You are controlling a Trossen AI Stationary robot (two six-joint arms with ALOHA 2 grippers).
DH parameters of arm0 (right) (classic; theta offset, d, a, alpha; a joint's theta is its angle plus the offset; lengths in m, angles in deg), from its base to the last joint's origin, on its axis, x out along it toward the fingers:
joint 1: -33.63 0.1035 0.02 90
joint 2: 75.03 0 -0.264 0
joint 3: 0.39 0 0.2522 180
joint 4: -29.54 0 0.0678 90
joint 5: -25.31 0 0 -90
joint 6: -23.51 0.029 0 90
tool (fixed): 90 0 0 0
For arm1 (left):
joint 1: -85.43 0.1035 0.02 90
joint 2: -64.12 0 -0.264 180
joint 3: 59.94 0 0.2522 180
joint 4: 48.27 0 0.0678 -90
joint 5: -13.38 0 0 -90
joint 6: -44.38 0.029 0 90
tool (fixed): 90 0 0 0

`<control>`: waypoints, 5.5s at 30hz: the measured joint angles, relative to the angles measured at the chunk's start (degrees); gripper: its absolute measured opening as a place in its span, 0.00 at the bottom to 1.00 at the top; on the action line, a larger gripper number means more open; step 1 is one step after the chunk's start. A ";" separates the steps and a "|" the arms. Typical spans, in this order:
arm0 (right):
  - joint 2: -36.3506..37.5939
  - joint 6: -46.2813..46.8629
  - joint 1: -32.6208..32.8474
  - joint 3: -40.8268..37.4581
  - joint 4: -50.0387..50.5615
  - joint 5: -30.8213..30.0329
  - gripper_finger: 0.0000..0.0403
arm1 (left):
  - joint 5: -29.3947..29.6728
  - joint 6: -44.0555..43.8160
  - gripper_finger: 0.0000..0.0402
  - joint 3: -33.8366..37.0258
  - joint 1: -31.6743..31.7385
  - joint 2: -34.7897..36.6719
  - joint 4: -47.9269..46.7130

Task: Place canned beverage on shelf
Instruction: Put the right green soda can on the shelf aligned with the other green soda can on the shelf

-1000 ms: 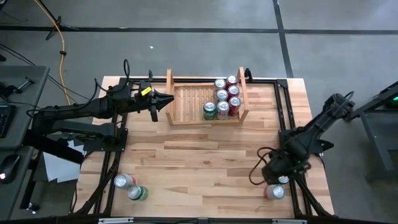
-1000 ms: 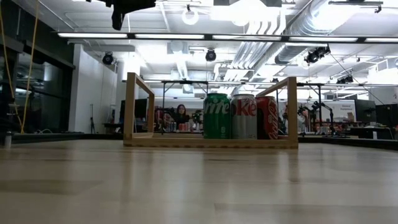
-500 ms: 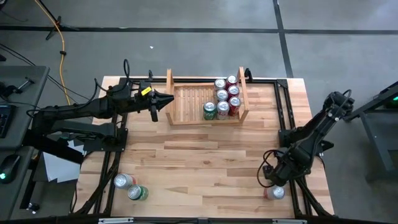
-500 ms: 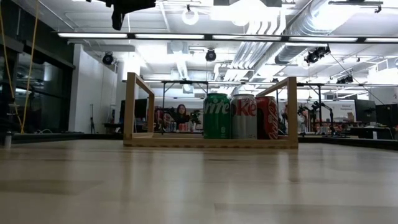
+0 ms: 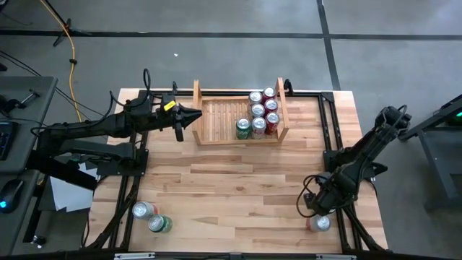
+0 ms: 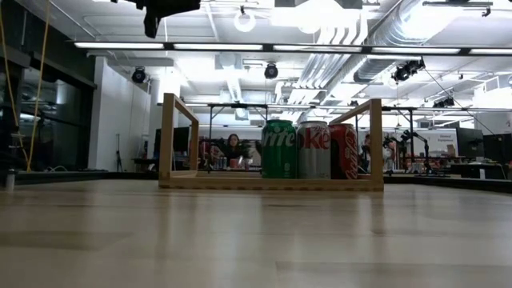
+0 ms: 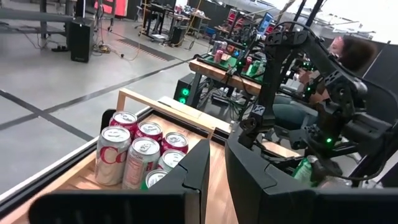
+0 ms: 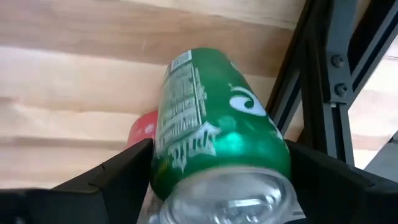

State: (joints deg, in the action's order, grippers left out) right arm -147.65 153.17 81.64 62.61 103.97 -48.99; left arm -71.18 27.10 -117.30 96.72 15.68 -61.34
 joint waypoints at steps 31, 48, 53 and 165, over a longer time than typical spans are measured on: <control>5.07 -76.18 -38.88 25.34 -9.95 -25.10 0.71 | -16.09 2.77 0.74 -19.04 -0.04 -13.36 0.94; -7.77 -112.03 -48.04 39.24 -16.85 -15.95 0.71 | -22.87 11.39 0.74 -36.28 -0.87 -31.26 -24.78; -11.35 -116.56 -48.10 40.78 -16.28 -15.87 0.71 | -23.45 13.00 0.74 -36.23 -1.35 -33.50 -27.80; -13.81 -121.13 -57.50 48.00 -14.62 -12.58 0.97 | -14.95 21.03 0.70 -33.60 5.87 -27.69 -35.38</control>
State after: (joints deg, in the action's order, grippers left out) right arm -161.46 32.05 24.15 110.61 89.35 -61.57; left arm -86.13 48.13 -150.90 102.59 -12.02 -96.72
